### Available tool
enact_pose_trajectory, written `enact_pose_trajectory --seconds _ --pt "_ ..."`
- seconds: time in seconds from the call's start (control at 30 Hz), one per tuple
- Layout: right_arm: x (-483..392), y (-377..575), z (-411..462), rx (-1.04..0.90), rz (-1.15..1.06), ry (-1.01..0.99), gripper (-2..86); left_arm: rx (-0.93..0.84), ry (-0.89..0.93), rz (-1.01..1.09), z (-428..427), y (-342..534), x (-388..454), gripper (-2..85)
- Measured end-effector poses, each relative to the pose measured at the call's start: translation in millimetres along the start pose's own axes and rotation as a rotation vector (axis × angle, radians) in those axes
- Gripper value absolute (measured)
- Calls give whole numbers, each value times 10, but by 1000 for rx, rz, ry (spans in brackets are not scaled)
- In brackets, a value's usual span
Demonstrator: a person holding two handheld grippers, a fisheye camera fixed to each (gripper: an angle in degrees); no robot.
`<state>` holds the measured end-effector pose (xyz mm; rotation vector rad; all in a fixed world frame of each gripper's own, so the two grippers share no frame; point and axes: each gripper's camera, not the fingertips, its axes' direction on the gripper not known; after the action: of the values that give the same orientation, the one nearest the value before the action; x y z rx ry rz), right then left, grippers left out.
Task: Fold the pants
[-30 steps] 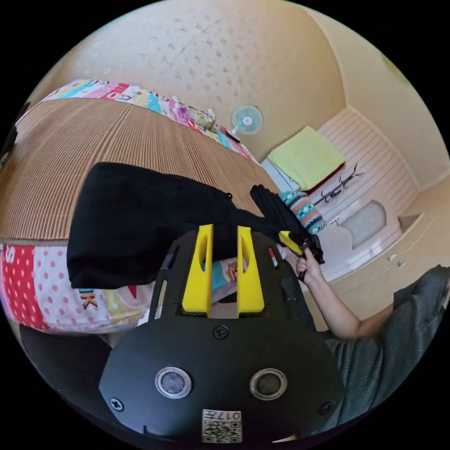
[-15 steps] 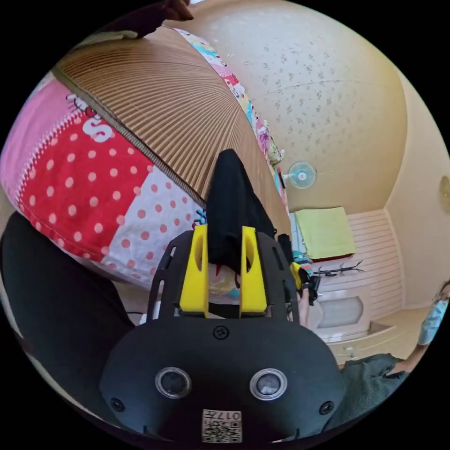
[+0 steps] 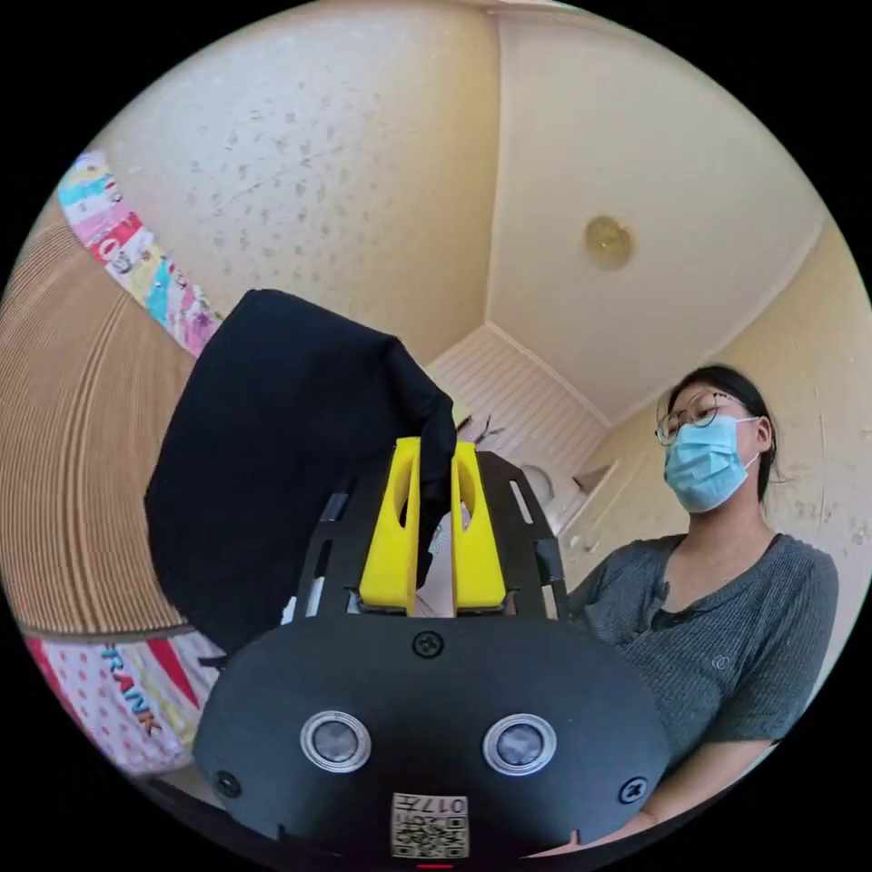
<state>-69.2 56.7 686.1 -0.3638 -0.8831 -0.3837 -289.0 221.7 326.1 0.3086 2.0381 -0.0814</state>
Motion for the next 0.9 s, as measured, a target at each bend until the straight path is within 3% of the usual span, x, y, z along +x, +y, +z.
enact_pose_trajectory --seconds 0.17,0.23,0.3,0.47,0.7,0.77,0.9 --pt "319 190 -623 63 116 -11 7 -354 -11 -10 1414 184 -12 85" --pt "525 453 -1007 121 179 5 7 -410 -18 -27 1591 330 -67 93" --pt "744 794 -1380 170 274 45 9 -386 -107 -57 1528 502 -161 95" --pt "1316 1725 -2055 294 458 -61 10 -302 -678 -274 942 1196 -590 147" --pt "1416 1878 -2166 337 420 -329 31 -179 -651 -438 644 1594 -812 116" --pt "1440 1847 -2096 319 440 -387 77 -114 -746 -413 579 1604 -658 145" --pt "1496 1830 -2045 335 435 -438 119 -186 -716 -440 676 1637 -701 167"
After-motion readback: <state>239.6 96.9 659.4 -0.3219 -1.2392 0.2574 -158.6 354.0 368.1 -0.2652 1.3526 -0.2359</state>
